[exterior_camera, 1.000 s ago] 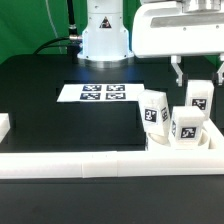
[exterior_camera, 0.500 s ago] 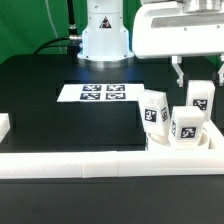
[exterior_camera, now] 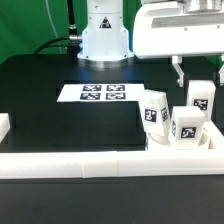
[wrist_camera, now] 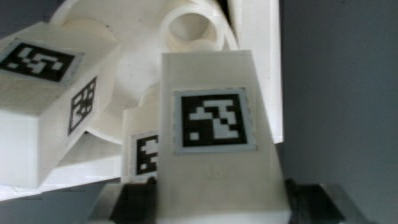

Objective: Assemble stool

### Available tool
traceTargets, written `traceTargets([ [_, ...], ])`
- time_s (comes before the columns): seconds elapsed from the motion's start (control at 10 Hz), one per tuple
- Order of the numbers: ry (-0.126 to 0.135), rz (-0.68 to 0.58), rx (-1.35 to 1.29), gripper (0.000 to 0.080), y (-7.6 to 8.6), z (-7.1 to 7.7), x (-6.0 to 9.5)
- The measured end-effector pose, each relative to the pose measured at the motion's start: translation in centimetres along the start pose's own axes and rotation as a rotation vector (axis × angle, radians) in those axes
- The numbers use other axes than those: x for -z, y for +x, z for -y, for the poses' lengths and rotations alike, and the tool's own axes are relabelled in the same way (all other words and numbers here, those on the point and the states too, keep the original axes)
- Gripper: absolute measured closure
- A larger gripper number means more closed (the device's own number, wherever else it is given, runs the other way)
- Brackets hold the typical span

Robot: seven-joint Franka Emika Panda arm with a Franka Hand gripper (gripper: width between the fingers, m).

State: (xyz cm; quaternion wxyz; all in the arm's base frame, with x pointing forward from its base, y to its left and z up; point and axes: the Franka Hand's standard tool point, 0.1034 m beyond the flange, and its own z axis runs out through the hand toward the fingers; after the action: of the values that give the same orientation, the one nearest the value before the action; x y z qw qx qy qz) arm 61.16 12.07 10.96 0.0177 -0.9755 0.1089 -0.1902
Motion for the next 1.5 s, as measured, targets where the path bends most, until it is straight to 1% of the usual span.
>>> traceTargets([
  [0.2,0.011,-0.035,0.007,0.0463,0.2,0.4,-0.1],
  [0.6,0.011,-0.033,0.009,0.0463,0.3,0.3,0.0],
  [0.8,0.017,-0.030,0.010,0.0463,0.5,0.2,1.0],
  [0.9,0.016,-0.026,0.010,0.0463,0.2,0.0,1.1],
  [1.3,0.012,-0.021,0.013,0.0463,-0.1,-0.1,0.9],
  [1.5,0.009,-0.024,0.017,0.0463,-0.4,-0.4,0.5],
])
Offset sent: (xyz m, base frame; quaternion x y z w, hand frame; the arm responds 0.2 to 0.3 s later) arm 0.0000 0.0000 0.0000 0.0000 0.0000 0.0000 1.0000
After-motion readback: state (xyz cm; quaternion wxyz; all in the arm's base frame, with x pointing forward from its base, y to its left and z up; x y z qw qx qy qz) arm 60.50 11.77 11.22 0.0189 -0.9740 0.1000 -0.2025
